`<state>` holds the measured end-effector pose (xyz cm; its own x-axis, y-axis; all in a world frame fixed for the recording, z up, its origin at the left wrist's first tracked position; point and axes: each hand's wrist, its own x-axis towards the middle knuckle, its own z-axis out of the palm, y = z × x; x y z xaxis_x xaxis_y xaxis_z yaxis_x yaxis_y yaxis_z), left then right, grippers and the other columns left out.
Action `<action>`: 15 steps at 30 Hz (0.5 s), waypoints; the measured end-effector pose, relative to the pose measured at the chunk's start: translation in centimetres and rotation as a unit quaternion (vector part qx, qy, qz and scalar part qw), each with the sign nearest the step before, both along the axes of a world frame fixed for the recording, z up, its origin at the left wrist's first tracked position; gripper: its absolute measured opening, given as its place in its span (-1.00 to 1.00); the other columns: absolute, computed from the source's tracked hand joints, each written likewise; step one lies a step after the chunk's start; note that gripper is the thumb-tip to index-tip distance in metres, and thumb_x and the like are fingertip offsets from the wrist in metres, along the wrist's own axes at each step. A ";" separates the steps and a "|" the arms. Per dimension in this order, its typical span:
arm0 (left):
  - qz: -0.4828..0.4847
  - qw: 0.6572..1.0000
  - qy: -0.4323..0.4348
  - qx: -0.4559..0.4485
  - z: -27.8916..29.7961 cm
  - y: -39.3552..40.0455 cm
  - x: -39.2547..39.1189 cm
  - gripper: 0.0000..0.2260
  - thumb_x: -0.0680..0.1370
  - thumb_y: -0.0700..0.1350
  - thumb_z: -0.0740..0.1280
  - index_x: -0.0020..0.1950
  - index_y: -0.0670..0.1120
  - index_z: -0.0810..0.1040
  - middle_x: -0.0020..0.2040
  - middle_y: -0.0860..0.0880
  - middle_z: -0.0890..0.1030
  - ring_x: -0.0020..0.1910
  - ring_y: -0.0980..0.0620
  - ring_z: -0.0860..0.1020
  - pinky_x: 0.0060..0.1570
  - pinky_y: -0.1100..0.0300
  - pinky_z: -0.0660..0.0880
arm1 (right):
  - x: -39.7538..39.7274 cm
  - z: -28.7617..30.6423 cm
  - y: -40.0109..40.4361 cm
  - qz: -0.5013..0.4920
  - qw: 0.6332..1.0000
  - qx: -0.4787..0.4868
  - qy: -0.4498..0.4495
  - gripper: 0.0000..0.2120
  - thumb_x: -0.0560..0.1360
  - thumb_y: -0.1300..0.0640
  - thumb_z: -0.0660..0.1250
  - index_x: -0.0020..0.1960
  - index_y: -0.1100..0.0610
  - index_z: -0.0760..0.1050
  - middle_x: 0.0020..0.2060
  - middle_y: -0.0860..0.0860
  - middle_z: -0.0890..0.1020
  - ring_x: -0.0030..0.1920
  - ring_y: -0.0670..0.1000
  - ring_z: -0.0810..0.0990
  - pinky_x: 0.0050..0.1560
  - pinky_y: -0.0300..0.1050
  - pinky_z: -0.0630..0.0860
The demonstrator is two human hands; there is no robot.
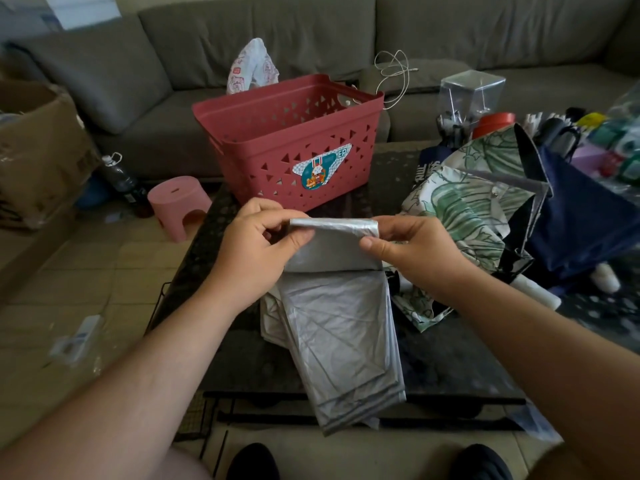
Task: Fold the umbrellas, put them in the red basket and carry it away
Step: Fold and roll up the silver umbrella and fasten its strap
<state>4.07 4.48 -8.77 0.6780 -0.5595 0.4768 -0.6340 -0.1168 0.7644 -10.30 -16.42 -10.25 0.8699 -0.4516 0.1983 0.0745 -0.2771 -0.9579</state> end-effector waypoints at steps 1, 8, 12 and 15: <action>0.000 1.000 0.002 -0.002 0.0 -0.1 0.0 -0.70 0.54 -0.12 0.55 0.02 0.32 0.67 0.09 0.06 0.59 0.05 0.19 0.57 0.07 0.24 0.52 | 0.0 0.0 0.0 0.004 1.000 0.004 -0.005 -0.85 0.46 0.17 0.56 -0.03 0.24 0.73 0.06 0.08 0.75 0.06 -0.02 0.71 0.12 0.00 0.67; -0.004 0.999 0.029 -0.037 -0.3 -1.0 0.5 -0.85 0.57 -0.05 0.48 0.06 0.22 0.72 0.05 0.11 0.75 0.11 0.10 0.69 0.23 -0.11 0.61 | 0.4 1.0 0.2 -0.051 0.989 0.135 -0.036 -0.77 0.42 0.34 0.56 -0.30 0.07 0.66 -0.31 -0.03 0.71 -0.26 -0.10 0.66 -0.16 -0.22 0.60; -0.019 0.997 0.058 -0.050 -0.4 -1.1 0.4 -0.86 0.59 -0.07 0.47 0.08 0.16 0.74 0.05 0.13 0.76 0.13 0.10 0.69 0.27 -0.11 0.60 | 0.3 0.9 0.2 -0.063 0.987 0.140 -0.045 -0.73 0.41 0.35 0.57 -0.32 0.10 0.57 -0.32 -0.03 0.70 -0.23 -0.05 0.66 -0.15 -0.18 0.62; -0.023 0.997 0.058 -0.050 -0.4 -1.1 0.3 -0.85 0.58 -0.05 0.47 0.06 0.21 0.72 0.05 0.16 0.76 0.14 0.12 0.69 0.27 -0.09 0.60 | 0.2 1.1 0.1 -0.050 0.983 0.161 -0.068 -0.73 0.38 0.37 0.57 -0.30 0.15 0.51 -0.29 -0.02 0.72 -0.24 -0.08 0.69 -0.19 -0.23 0.60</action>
